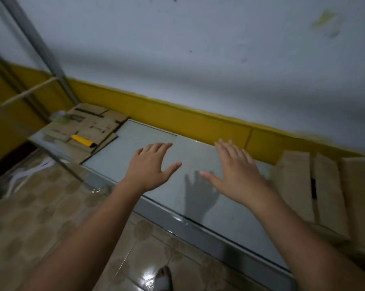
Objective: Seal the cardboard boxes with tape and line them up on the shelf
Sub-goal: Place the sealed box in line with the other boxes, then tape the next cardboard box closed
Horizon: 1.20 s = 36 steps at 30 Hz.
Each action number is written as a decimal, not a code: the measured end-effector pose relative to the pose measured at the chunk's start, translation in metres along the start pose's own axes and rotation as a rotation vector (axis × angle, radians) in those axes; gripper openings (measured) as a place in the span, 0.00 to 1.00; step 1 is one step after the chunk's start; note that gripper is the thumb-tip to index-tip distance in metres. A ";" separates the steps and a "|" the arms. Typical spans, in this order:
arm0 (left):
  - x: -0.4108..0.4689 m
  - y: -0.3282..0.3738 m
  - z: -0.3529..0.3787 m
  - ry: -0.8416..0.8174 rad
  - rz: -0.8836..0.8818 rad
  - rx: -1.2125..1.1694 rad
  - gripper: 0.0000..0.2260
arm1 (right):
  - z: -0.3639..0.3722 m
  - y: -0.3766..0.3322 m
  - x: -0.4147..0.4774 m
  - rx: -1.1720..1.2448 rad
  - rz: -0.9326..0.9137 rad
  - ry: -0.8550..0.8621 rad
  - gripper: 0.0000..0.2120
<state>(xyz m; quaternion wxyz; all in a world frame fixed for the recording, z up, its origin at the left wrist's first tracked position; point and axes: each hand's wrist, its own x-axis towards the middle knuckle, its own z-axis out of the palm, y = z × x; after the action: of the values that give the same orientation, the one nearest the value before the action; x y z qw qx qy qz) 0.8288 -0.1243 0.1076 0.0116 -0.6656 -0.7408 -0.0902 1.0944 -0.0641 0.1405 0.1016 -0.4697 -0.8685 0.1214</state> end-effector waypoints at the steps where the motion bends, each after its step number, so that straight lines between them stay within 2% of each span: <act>1: -0.010 -0.016 -0.007 0.009 -0.039 0.007 0.35 | 0.007 -0.018 0.010 -0.013 -0.054 -0.021 0.47; 9: -0.096 -0.164 -0.054 0.085 -0.337 0.050 0.36 | 0.060 -0.177 0.079 -0.038 -0.356 -0.163 0.47; 20: -0.168 -0.359 -0.089 0.124 -0.571 0.021 0.36 | 0.144 -0.399 0.166 0.023 -0.552 -0.269 0.47; 28: -0.156 -0.476 -0.090 0.133 -0.706 0.012 0.35 | 0.204 -0.505 0.260 0.075 -0.681 -0.326 0.45; 36: -0.078 -0.599 -0.097 0.117 -0.769 0.039 0.33 | 0.253 -0.589 0.393 0.170 -0.725 -0.350 0.46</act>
<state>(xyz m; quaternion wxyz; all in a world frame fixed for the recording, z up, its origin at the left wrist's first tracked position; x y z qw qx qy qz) 0.2362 -0.2737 0.1215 0.0319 -0.3329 -0.9358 -0.1116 0.3432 -0.0751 0.1054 0.0268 -0.0956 -0.9688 0.2271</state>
